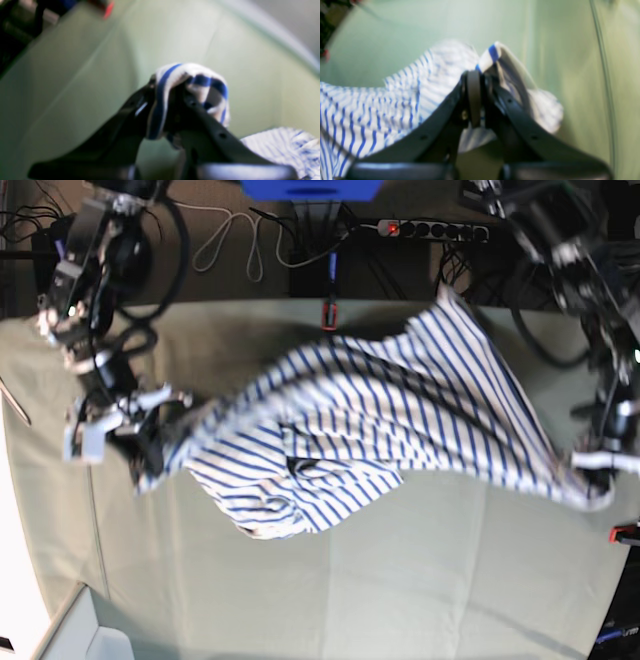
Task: Layout the t-shirt on the table in an organized manner, then fold the t-shirt properly
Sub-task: 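Lift the shirt with both grippers, holding two corners apart, then swing the held shirt up and lay it flat onto the table, then pull the shirt edge with the right gripper to smooth it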
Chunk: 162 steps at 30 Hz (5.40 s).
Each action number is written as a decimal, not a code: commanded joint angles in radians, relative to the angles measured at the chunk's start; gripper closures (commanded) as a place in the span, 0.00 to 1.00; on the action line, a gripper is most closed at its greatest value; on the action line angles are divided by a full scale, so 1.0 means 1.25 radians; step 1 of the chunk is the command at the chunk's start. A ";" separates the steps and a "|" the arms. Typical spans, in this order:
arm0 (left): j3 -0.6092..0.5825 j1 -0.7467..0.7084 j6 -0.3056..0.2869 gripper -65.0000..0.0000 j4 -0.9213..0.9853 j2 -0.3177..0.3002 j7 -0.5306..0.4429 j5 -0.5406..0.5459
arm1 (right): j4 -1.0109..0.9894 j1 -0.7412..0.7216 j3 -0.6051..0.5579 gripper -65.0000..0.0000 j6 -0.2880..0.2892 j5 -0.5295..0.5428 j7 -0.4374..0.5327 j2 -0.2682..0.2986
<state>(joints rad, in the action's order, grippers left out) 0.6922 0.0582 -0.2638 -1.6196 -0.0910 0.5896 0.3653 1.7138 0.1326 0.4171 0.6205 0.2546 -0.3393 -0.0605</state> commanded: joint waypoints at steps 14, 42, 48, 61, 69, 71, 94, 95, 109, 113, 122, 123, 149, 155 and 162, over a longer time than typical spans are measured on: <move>-0.196 0.311 0.004 0.58 0.453 -0.125 -0.037 0.008 | -0.013 -0.080 0.025 1.00 -0.008 0.012 -0.102 0.020; -0.227 -0.123 0.003 0.27 0.345 0.067 -0.172 0.014 | -0.024 0.026 0.019 1.00 -0.008 0.012 -0.100 0.029; -0.227 -0.129 0.002 0.73 0.352 0.067 -0.172 0.015 | -0.024 0.030 0.023 1.00 -0.008 0.012 -0.100 0.031; -0.192 -0.300 0.007 1.00 0.055 0.010 -0.170 0.198 | 0.033 0.087 0.022 1.00 -0.005 0.014 -0.099 0.031; -0.040 -0.431 0.003 1.00 -0.077 -0.015 -0.170 0.309 | 0.164 0.204 0.008 1.00 -0.005 0.017 -0.097 0.026; -0.024 -0.433 0.003 1.00 -0.096 -0.015 -0.170 0.306 | 0.164 0.205 -0.005 1.00 -0.005 0.017 -0.099 0.028; -0.322 0.405 0.009 1.00 0.054 -0.108 0.110 0.096 | -0.091 -0.482 -0.147 1.00 -0.010 -0.075 -0.104 0.124; -0.343 0.451 0.009 1.00 0.076 -0.103 0.108 0.089 | -0.123 -0.525 -0.145 1.00 -0.010 -0.089 -0.102 0.134; -0.446 0.902 0.003 1.00 0.409 -0.075 -0.005 0.050 | -0.413 -1.019 -0.132 1.00 -0.010 -0.113 -0.079 0.218; -0.441 0.904 0.008 1.00 0.334 -0.075 0.021 0.050 | -0.296 -0.994 -0.129 1.00 -0.010 -0.123 -0.112 0.247; -0.376 0.738 0.005 1.00 0.194 -0.102 0.063 0.057 | -0.101 -0.677 0.002 1.00 -0.010 -0.145 -0.145 0.212; -0.358 0.710 0.005 1.00 0.173 -0.107 0.075 0.057 | -0.074 -0.634 0.016 1.00 -0.010 -0.145 -0.144 0.199; -0.040 -0.007 0.003 1.00 0.036 -0.125 0.101 0.163 | 0.040 0.140 0.110 1.00 -0.005 0.025 0.078 0.049; 0.008 -0.061 0.003 1.00 0.023 -0.128 0.102 0.163 | 0.044 0.194 0.101 1.00 -0.005 0.026 0.078 0.048; 0.078 -0.077 0.002 1.00 0.028 -0.127 0.197 0.158 | 0.041 0.263 0.043 1.00 -0.005 0.026 0.078 0.049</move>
<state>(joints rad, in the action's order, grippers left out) 0.7773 -0.0452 -0.2798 -1.5688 -0.2218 0.8803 0.5724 1.7500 0.4603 0.4595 0.6357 0.2855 -0.2691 -0.0139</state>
